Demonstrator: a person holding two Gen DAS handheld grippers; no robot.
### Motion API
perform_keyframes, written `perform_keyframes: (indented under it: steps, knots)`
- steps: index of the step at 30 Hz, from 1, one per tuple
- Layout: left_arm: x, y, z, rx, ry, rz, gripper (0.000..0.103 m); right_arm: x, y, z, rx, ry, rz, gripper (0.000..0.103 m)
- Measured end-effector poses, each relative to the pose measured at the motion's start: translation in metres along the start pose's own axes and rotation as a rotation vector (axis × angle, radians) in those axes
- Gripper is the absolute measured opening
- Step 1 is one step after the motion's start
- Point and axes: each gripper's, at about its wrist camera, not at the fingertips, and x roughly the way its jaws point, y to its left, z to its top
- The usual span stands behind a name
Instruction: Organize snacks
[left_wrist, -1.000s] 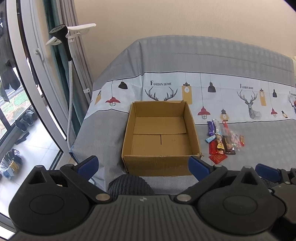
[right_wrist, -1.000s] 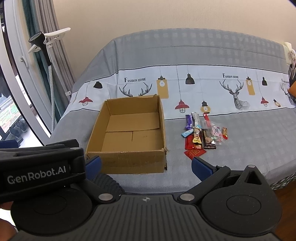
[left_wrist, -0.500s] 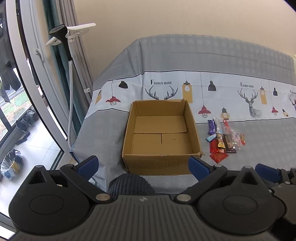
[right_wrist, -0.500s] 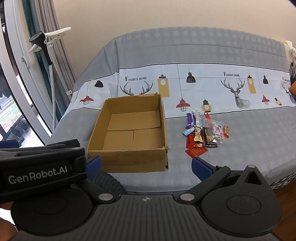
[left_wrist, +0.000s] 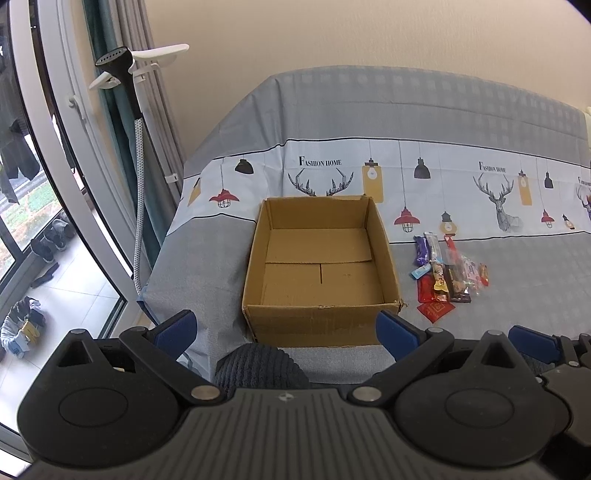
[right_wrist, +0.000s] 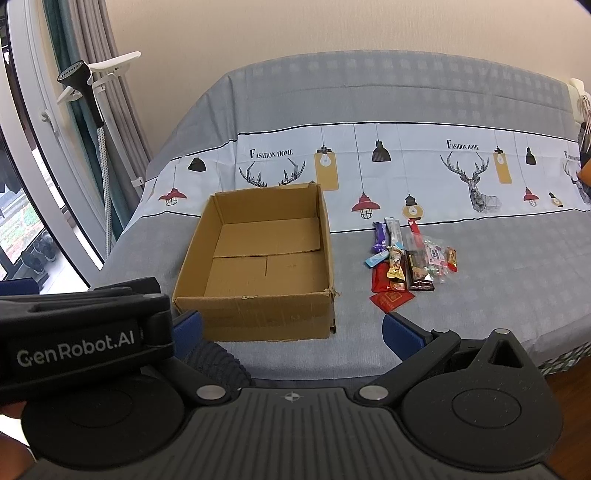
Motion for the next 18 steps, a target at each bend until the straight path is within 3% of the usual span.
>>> perform_keyframes:
  steps: [12,18]
  knots:
    - [0.013,-0.008,-0.001,0.014,0.029,-0.010,0.103,0.011,-0.003,-0.002,0.008,0.023,0.003,0.103]
    - [0.043,-0.039,0.001,0.069,0.073,-0.028,0.103,0.033,-0.025,-0.005,0.052,0.067,0.004,0.103]
